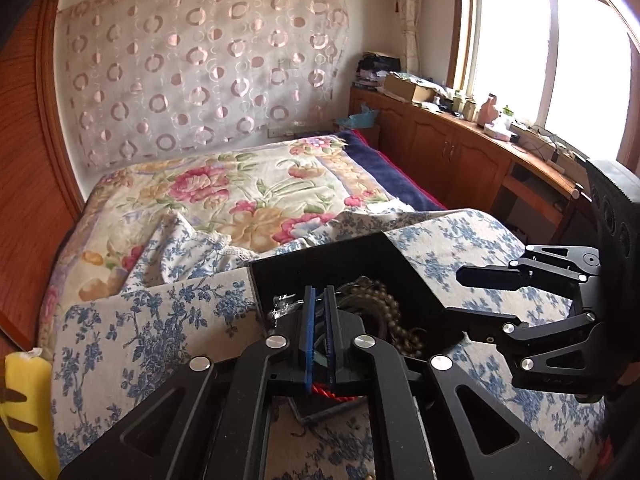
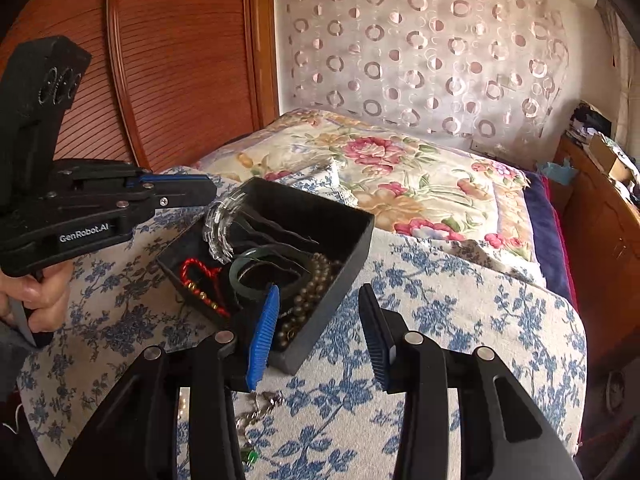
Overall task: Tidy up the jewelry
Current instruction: 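Lower the hairpin into the black box and open the left tool while the right drops the ring in, then move the left tool to the pearl necklace while the right tool reaches the green pendant chain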
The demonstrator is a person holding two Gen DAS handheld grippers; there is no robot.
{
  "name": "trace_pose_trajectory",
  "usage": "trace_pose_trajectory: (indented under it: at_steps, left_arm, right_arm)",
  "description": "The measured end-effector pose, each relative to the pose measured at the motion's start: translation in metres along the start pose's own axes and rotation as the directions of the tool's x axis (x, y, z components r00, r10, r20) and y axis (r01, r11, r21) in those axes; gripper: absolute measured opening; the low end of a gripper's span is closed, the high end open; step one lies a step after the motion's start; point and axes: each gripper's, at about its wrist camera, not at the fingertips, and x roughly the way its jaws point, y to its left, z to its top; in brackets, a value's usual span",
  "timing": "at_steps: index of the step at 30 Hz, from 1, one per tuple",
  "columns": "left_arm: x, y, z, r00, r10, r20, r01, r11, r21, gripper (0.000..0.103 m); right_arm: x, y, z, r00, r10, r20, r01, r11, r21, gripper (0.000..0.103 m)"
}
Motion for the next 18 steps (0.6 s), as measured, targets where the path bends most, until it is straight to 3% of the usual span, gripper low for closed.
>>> trace_pose_trajectory:
  at_steps: [5, 10, 14, 18]
  left_arm:
    - [-0.02, -0.003, -0.014, 1.0, -0.011, 0.011, 0.012, 1.0, -0.01, 0.016]
    - [-0.033, -0.004, -0.038, 1.0, -0.011, -0.013, 0.011, 1.0, -0.007, 0.02]
    - [-0.039, -0.006, -0.061, 0.999, -0.018, -0.043, 0.018, 1.0, -0.013, 0.032]
    - [-0.037, -0.009, -0.082, 0.996, -0.02, -0.084, 0.019, 1.0, -0.011, 0.032]
  right_arm:
    - [-0.015, 0.012, -0.013, 1.0, -0.003, 0.0, 0.003, 1.0, 0.003, 0.044]
    - [-0.025, 0.023, -0.034, 1.0, -0.002, -0.015, 0.003, 1.0, 0.023, 0.044]
    - [-0.029, 0.03, -0.053, 0.999, 0.004, -0.037, -0.002, 0.999, 0.038, 0.044]
    - [-0.024, 0.032, -0.074, 0.996, 0.005, -0.087, 0.0, 0.999, 0.054, 0.044]
